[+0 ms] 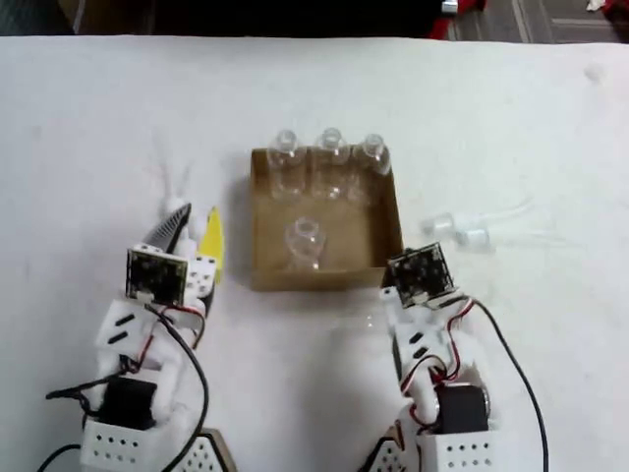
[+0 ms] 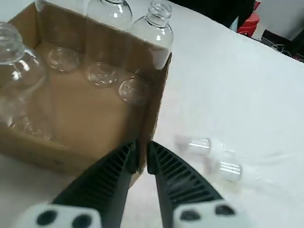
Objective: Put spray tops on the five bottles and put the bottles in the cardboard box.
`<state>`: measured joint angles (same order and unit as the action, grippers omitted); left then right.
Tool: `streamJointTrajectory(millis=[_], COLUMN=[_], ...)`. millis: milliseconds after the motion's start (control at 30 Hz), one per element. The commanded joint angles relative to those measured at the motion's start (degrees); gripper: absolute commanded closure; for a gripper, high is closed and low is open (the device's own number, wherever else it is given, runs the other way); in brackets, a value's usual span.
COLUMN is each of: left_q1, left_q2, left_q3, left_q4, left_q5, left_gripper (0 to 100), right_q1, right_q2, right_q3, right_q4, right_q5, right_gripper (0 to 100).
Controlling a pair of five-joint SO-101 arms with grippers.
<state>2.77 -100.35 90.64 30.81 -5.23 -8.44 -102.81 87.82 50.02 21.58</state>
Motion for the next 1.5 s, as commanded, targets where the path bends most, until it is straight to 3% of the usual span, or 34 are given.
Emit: streamJointTrajectory(millis=[0, 133, 467, 800, 933, 1133, 1300, 1467], left_q1=[0.2, -1.7, -3.0, -2.9, -3.0, -5.4, -8.3, -8.5], left_q2=[-0.7, -0.6, -0.7, -0.7, -0.7, -0.7, -0.4, -0.4], left_q3=[1.3, 6.6, 6.5, 6.5, 6.5, 6.5, 6.5, 6.5], left_q4=[-3.2, -11.9, -12.6, -12.7, -12.4, -12.7, -14.7, -15.0], left_q5=[0.2, 0.2, 0.2, 0.2, 0.2, 0.1, 0.4, 0.3], left_gripper=[90, 90, 90, 90, 90, 90, 90, 90], right_q1=[-2.8, -7.3, -15.9, -24.1, -26.2, -26.2, -26.6, -26.8], right_q2=[-0.3, -0.2, 1.2, 40.1, 50.6, 52.8, 52.9, 55.2], right_q3=[-7.2, -12.6, -16.7, -39.7, -41.6, -40.1, -36.7, -33.9], right_q4=[6.0, 11.0, 20.9, 33.4, 33.9, 34.3, 33.6, 27.5], right_q5=[5.6, 11.1, 23.1, 31.6, 37.5, 46.2, 47.7, 47.8], right_gripper=[98.1, 98.1, 98.1, 98.1, 98.1, 95.4, 78.1, 80.5])
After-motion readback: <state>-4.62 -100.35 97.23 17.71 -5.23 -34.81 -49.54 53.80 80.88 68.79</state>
